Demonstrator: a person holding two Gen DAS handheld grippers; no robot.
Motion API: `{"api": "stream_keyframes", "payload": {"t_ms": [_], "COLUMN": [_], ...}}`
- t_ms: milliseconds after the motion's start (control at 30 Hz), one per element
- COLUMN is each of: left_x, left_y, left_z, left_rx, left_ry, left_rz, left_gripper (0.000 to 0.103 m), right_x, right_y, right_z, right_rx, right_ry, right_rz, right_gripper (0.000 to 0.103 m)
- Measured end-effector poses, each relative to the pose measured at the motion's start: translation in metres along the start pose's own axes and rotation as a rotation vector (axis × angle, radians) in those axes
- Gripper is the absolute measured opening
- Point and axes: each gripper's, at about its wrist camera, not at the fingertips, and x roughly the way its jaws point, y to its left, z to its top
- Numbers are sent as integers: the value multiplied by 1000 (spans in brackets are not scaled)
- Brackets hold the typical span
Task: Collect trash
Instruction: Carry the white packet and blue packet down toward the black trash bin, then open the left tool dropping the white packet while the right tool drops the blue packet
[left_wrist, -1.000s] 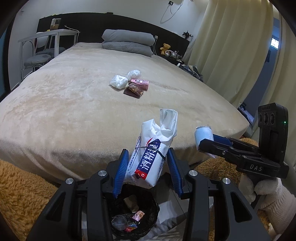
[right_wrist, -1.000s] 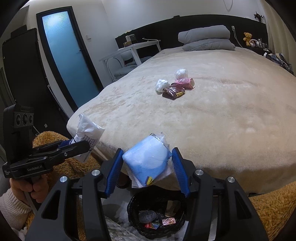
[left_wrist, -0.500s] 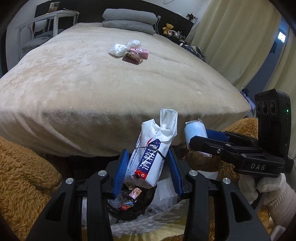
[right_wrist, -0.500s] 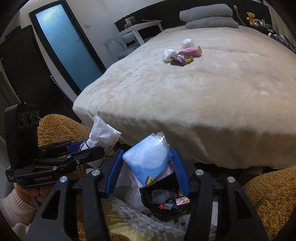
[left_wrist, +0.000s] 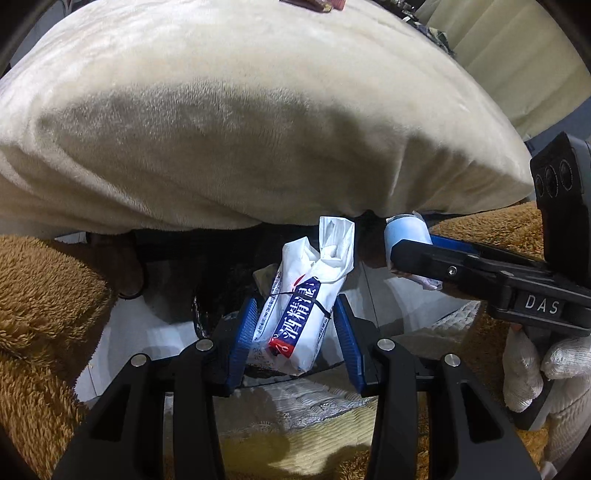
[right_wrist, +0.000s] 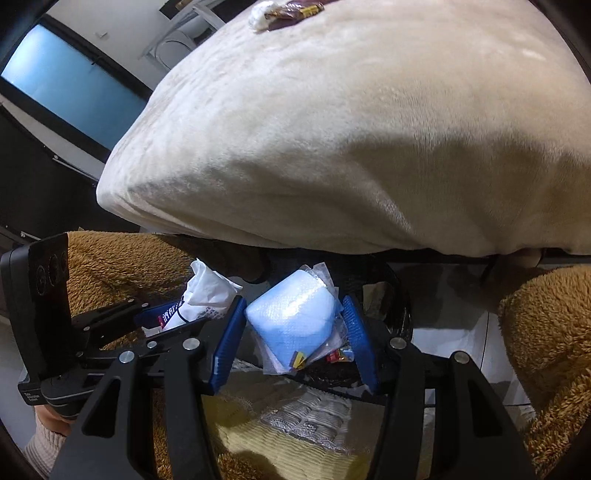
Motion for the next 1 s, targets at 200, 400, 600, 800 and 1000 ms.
{"api": "stream_keyframes", "payload": {"t_ms": [200,400,600,800,1000], "left_x": [37,55,58,55,50], "left_y": [7,6,6,10,8], "left_z": [5,6,3,5,7], "left_rx": [-49,-67,-66,-80,-75], "left_ry": [135,202,225,197,168], "left_rz": [32,55,81,76,77], "left_gripper": [42,42,54,65,65], "right_x": [36,45,41,37,30], "right_y": [-18,-26,-26,-27,-24], "right_z": [1,1,4,5,6], "right_rx": [115,141,153,164,147], "right_ry": [123,165,131,113,92], "right_rz": [-52,-64,-50,-50,-53], "right_gripper": [55,55,68,70,70]}}
